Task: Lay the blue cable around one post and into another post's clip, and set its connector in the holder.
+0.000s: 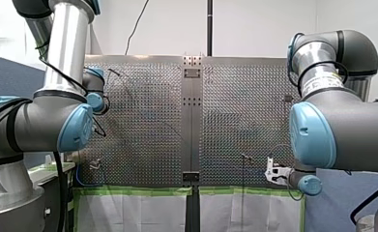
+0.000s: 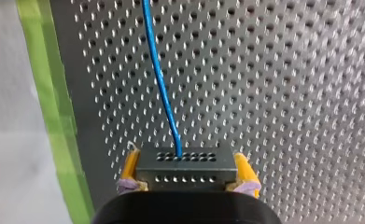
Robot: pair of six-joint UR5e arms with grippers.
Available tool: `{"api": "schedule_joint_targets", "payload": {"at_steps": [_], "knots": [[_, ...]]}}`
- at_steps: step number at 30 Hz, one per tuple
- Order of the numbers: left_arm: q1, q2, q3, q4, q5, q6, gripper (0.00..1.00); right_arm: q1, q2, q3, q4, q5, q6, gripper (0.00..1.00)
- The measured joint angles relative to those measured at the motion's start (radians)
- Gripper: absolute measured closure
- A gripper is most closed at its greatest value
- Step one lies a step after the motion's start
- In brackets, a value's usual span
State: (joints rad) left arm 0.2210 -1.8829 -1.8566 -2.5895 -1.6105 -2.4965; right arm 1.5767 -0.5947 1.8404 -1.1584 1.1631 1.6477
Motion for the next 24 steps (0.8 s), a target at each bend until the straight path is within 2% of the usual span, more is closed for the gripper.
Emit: {"api": "schedule_joint_targets", "payload": {"at_steps": [5, 8, 12, 18, 24], "knots": [[0.005, 0.000, 0.000, -0.015, 0.022, -0.022, 0.00, -0.035, 0.040, -0.007, -0.017, 0.002, 0.012, 1.00], [0.008, -0.001, 0.000, -0.030, 0.031, -0.026, 0.00, -0.044, 0.059, -0.012, -0.013, -0.010, 0.016, 1.00], [0.010, -0.009, 0.000, -0.054, 0.041, -0.026, 0.00, -0.049, 0.068, -0.014, -0.005, -0.025, 0.021, 1.00], [0.011, -0.052, -0.017, -0.078, 0.076, -0.030, 0.00, -0.047, 0.070, -0.016, 0.012, -0.034, 0.020, 1.00], [0.012, -0.079, -0.025, -0.101, 0.075, -0.004, 0.00, -0.041, 0.070, -0.021, 0.027, -0.039, 0.017, 1.00]]}}
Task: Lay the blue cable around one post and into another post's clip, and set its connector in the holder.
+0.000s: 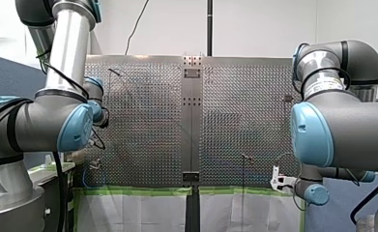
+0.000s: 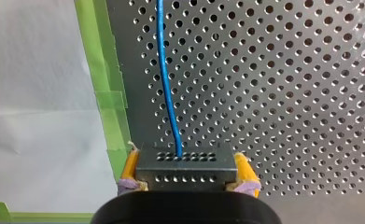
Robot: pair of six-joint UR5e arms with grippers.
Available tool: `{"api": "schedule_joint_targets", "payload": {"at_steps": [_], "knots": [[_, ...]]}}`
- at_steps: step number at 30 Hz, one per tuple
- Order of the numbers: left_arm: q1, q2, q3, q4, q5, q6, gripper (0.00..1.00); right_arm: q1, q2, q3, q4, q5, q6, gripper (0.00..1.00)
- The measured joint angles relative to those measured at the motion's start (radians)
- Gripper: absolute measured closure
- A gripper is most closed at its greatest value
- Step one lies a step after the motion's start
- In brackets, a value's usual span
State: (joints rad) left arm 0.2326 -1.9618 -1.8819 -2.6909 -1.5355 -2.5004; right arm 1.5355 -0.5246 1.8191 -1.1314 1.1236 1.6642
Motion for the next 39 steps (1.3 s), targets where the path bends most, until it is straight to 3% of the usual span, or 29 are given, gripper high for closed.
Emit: {"api": "schedule_joint_targets", "payload": {"at_steps": [9, 18, 28, 39], "knots": [[0.003, 0.009, -0.001, -0.063, -0.043, 0.067, 0.00, 0.004, 0.001, -0.001, -0.002, -0.006, 0.000, 1.00], [0.014, 0.077, -0.011, -0.131, -0.110, 0.137, 0.00, 0.006, 0.002, -0.001, -0.002, -0.014, 0.002, 1.00], [0.072, 0.095, -0.089, -0.080, -0.070, 0.099, 0.00, 0.011, 0.002, -0.001, 0.001, -0.014, 0.003, 1.00], [0.078, 0.042, -0.142, -0.053, -0.056, 0.118, 0.00, 0.012, 0.003, -0.002, 0.002, -0.014, 0.006, 1.00]]}}
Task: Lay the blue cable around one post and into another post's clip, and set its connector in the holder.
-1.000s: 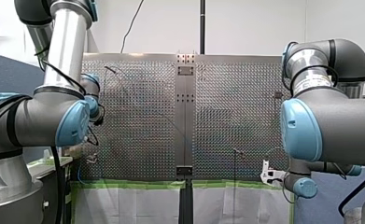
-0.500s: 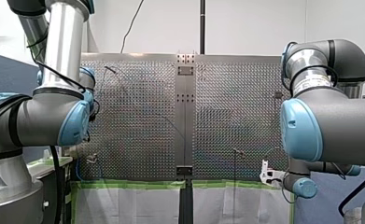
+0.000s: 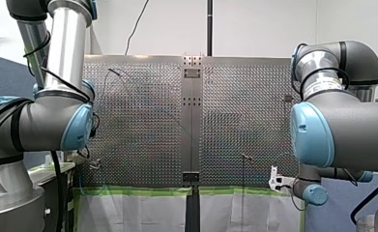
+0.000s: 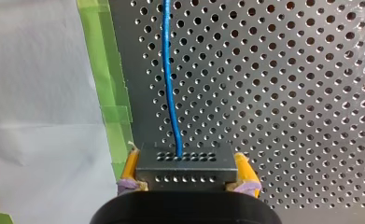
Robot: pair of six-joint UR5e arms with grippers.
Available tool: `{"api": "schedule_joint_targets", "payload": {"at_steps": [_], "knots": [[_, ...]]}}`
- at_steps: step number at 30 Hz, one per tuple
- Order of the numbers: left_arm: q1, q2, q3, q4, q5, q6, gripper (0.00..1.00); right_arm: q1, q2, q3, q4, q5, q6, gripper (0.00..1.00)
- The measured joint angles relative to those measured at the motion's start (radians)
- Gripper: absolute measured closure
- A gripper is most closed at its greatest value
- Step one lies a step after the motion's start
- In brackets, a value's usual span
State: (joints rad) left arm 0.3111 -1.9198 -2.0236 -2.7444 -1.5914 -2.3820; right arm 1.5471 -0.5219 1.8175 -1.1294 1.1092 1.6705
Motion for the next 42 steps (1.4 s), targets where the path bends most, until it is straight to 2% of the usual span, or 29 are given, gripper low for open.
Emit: {"api": "schedule_joint_targets", "payload": {"at_steps": [9, 17, 23, 27, 34, 37, 42], "knots": [[0.004, -0.047, -0.010, 0.005, 0.001, 0.009, 0.00, 0.000, 0.001, 0.000, 0.002, -0.005, 0.000, 1.00], [0.007, -0.099, -0.011, 0.011, 0.027, 0.013, 0.00, 0.003, 0.001, 0.000, 0.003, -0.008, 0.000, 1.00], [0.014, -0.106, -0.014, -0.023, -0.003, 0.032, 0.00, 0.005, 0.001, -0.001, 0.003, -0.008, 0.000, 1.00], [0.023, -0.090, -0.028, -0.057, -0.033, 0.058, 0.00, 0.005, 0.001, -0.002, 0.004, -0.008, 0.000, 1.00], [0.023, -0.029, -0.065, -0.092, -0.091, 0.110, 0.00, 0.006, 0.001, -0.002, 0.005, -0.008, 0.000, 1.00], [0.017, -0.002, -0.088, -0.091, -0.087, 0.111, 0.00, 0.007, 0.001, -0.002, 0.005, -0.008, 0.000, 1.00], [0.005, 0.044, -0.133, -0.057, -0.050, 0.077, 0.00, 0.009, 0.001, -0.002, 0.006, -0.008, 0.000, 1.00]]}}
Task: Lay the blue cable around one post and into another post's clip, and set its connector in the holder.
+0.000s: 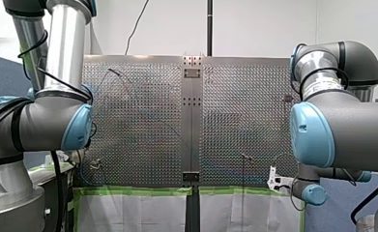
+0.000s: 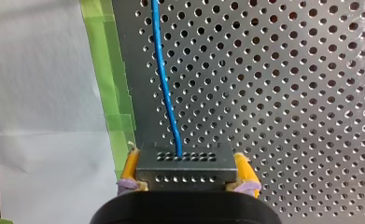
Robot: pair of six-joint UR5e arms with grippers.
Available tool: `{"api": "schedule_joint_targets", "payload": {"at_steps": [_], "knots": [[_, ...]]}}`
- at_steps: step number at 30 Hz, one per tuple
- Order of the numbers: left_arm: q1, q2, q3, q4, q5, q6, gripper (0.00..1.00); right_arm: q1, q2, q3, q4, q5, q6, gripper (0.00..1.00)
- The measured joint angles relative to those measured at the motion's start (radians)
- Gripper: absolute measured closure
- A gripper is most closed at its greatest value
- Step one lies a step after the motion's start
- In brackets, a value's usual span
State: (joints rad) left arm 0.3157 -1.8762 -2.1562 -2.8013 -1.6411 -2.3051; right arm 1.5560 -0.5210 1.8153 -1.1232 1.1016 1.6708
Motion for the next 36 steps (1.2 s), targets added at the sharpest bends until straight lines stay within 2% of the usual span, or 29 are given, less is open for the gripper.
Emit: {"api": "schedule_joint_targets", "payload": {"at_steps": [7, 18, 22, 27, 36], "knots": [[-0.030, 0.063, -0.050, 0.055, 0.062, -0.052, 0.00, 0.002, 0.000, 0.000, 0.000, 0.000, 0.000, 1.00], [-0.057, 0.155, -0.086, 0.084, 0.148, -0.104, 0.00, 0.005, 0.000, 0.000, 0.001, 0.000, 0.000, 1.00], [-0.059, 0.188, -0.115, 0.105, 0.155, -0.130, 0.00, 0.005, 0.000, 0.000, 0.001, 0.000, 0.000, 1.00], [-0.058, 0.226, -0.150, 0.108, 0.159, -0.139, 0.00, 0.005, 0.000, 0.000, 0.003, 0.000, -0.002, 1.00], [-0.046, 0.307, -0.184, 0.071, 0.124, -0.114, 0.00, 0.007, 0.000, 0.000, 0.003, 0.000, -0.003, 1.00]]}}
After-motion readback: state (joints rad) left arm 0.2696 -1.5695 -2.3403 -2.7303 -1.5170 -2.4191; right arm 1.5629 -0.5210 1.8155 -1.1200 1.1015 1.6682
